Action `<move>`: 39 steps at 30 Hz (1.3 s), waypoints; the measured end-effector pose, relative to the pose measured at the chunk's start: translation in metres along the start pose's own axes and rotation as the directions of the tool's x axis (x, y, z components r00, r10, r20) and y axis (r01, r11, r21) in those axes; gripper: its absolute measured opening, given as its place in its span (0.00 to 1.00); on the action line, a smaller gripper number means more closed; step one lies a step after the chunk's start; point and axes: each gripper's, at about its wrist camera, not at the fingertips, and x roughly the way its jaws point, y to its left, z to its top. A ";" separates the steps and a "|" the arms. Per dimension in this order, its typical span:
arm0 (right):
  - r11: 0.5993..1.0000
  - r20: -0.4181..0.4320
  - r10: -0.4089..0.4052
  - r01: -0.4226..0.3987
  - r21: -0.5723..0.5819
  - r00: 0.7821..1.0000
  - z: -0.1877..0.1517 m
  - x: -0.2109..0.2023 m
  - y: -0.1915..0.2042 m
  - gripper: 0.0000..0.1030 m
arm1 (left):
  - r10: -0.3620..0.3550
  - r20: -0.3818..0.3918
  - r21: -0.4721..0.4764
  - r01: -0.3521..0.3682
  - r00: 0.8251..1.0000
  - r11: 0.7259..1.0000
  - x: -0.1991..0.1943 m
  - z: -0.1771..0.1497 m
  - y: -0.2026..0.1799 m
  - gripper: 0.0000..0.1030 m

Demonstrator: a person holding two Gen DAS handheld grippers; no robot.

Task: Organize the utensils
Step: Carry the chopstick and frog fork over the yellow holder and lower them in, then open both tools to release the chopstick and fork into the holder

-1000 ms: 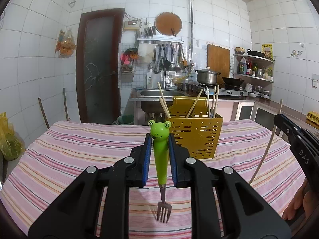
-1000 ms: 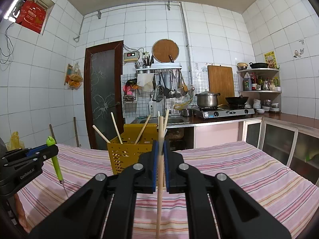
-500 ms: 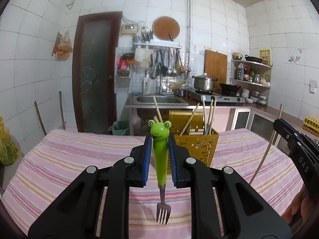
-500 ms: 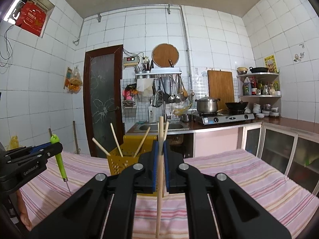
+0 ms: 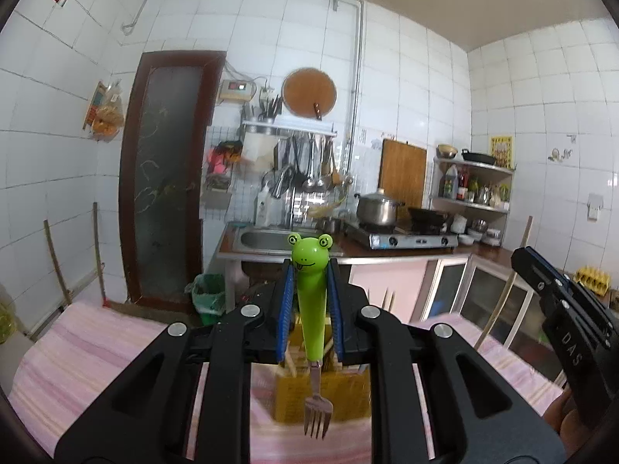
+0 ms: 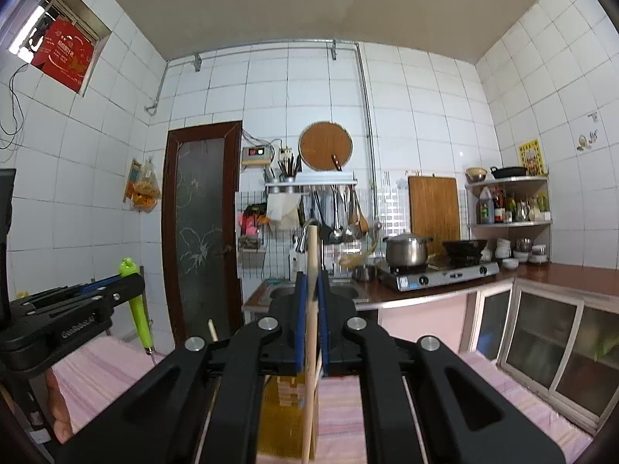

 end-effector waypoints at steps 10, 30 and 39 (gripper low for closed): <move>0.999 0.004 0.036 -0.036 0.030 0.999 0.013 0.075 -0.002 0.06 | 0.008 0.020 0.014 -0.009 1.000 1.000 0.079 0.020 -0.004 0.16; 0.998 -0.298 -0.003 0.019 0.051 0.955 -0.066 0.141 -0.019 0.61 | 0.081 -0.181 -0.005 -0.083 0.980 0.997 0.123 -0.036 0.041 0.59; 0.996 -0.366 -0.064 0.079 0.027 0.928 -0.078 0.040 -0.030 0.91 | 0.123 -0.130 0.065 -0.116 0.984 0.991 -0.006 -0.059 0.050 0.95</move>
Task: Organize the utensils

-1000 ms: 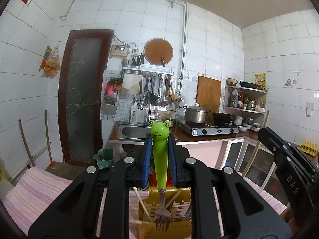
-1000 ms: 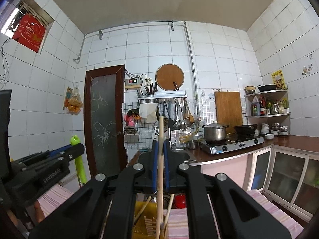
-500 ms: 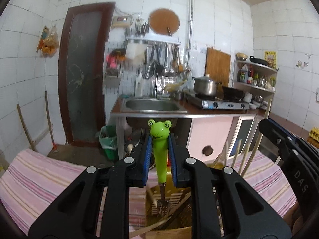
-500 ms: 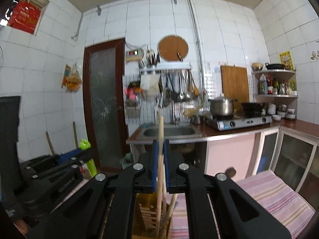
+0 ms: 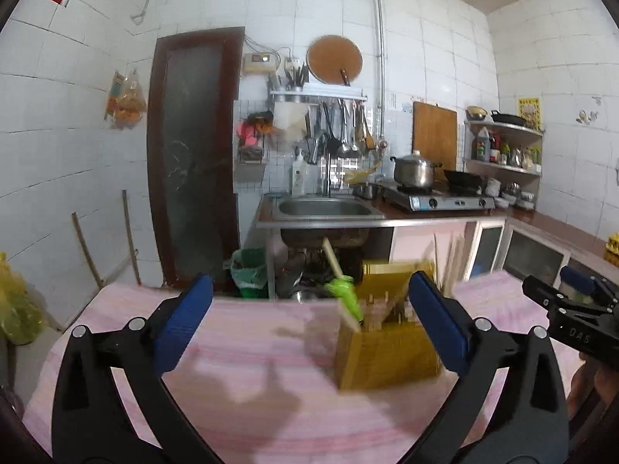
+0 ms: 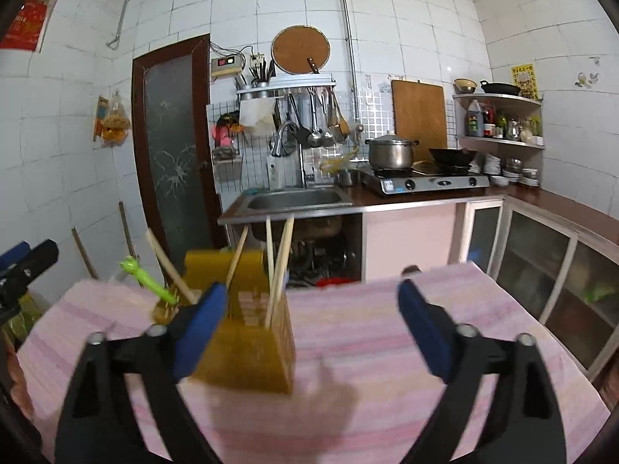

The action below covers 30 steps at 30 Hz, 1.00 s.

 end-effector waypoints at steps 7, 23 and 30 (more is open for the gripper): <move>0.997 -0.081 -0.002 -0.004 -0.076 0.997 -0.065 -0.056 0.029 0.96 | 0.015 -0.030 -0.041 -0.016 0.999 0.999 -0.074 -0.066 0.022 0.95; 0.994 0.008 -0.001 0.002 -0.110 1.000 -0.142 -0.111 0.052 0.96 | 0.164 -0.008 0.029 -0.163 0.987 0.986 -0.112 -0.145 0.024 0.95; 0.996 0.043 -0.016 0.019 -0.082 0.999 -0.142 -0.118 0.046 0.96 | 0.154 0.003 0.051 -0.154 0.988 0.987 -0.115 -0.147 0.019 0.95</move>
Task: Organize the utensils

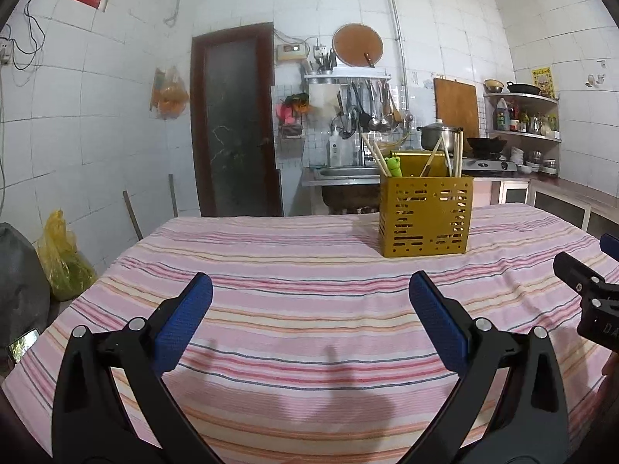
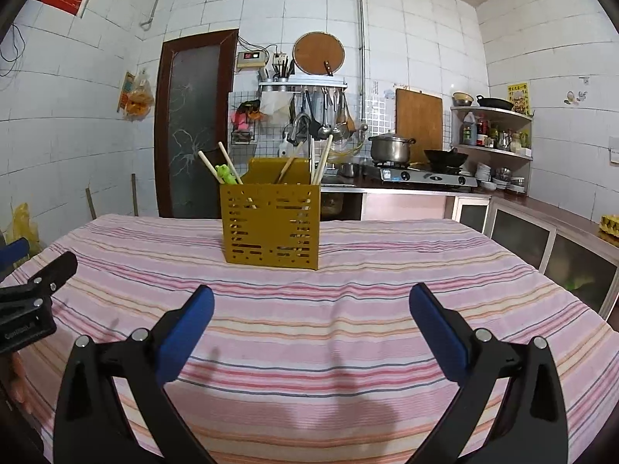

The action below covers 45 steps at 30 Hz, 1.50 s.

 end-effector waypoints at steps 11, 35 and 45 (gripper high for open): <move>1.000 0.007 -0.007 0.007 0.009 1.000 0.002 -0.001 -0.001 0.96 | -0.057 0.018 -0.043 0.058 0.998 0.997 -0.004 -0.001 0.007 0.95; 1.000 0.018 -0.018 0.018 -0.025 1.000 0.002 -0.004 0.003 0.96 | -0.048 0.022 -0.031 0.049 0.999 0.998 -0.005 -0.003 0.005 0.95; 0.999 0.029 -0.017 0.018 -0.033 0.999 0.002 -0.006 0.004 0.96 | -0.051 0.011 -0.033 0.051 0.999 0.998 -0.003 -0.002 0.006 0.95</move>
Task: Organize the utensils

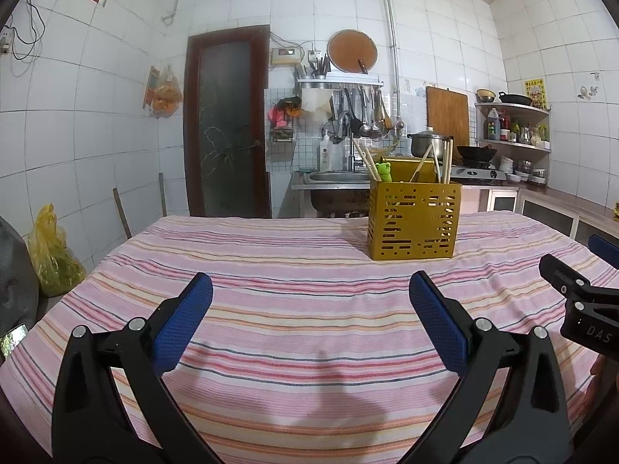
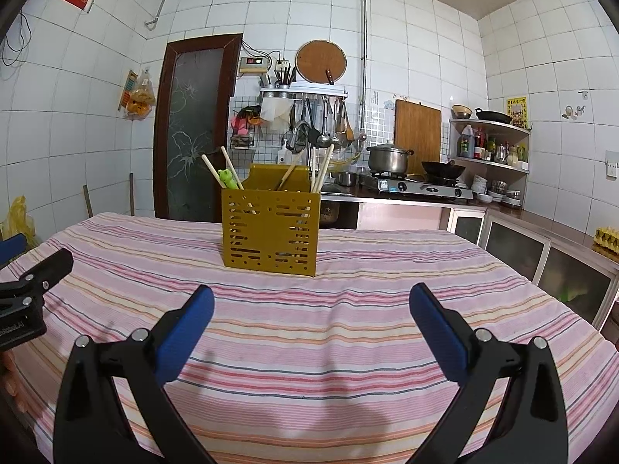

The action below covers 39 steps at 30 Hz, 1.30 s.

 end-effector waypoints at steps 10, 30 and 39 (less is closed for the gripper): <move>1.000 -0.002 0.000 0.000 0.007 1.000 -0.001 0.001 -0.001 0.96 | -0.008 -0.004 -0.007 0.008 1.000 1.000 0.001 -0.001 0.001 0.95; 1.000 -0.005 -0.001 0.001 0.012 1.000 -0.003 0.001 -0.003 0.96 | -0.015 0.005 -0.003 0.015 1.000 1.000 -0.001 -0.002 0.001 0.95; 1.000 -0.004 -0.001 0.001 0.014 1.000 -0.003 0.001 -0.003 0.96 | -0.015 0.005 -0.003 0.015 1.000 1.000 -0.001 -0.002 0.001 0.95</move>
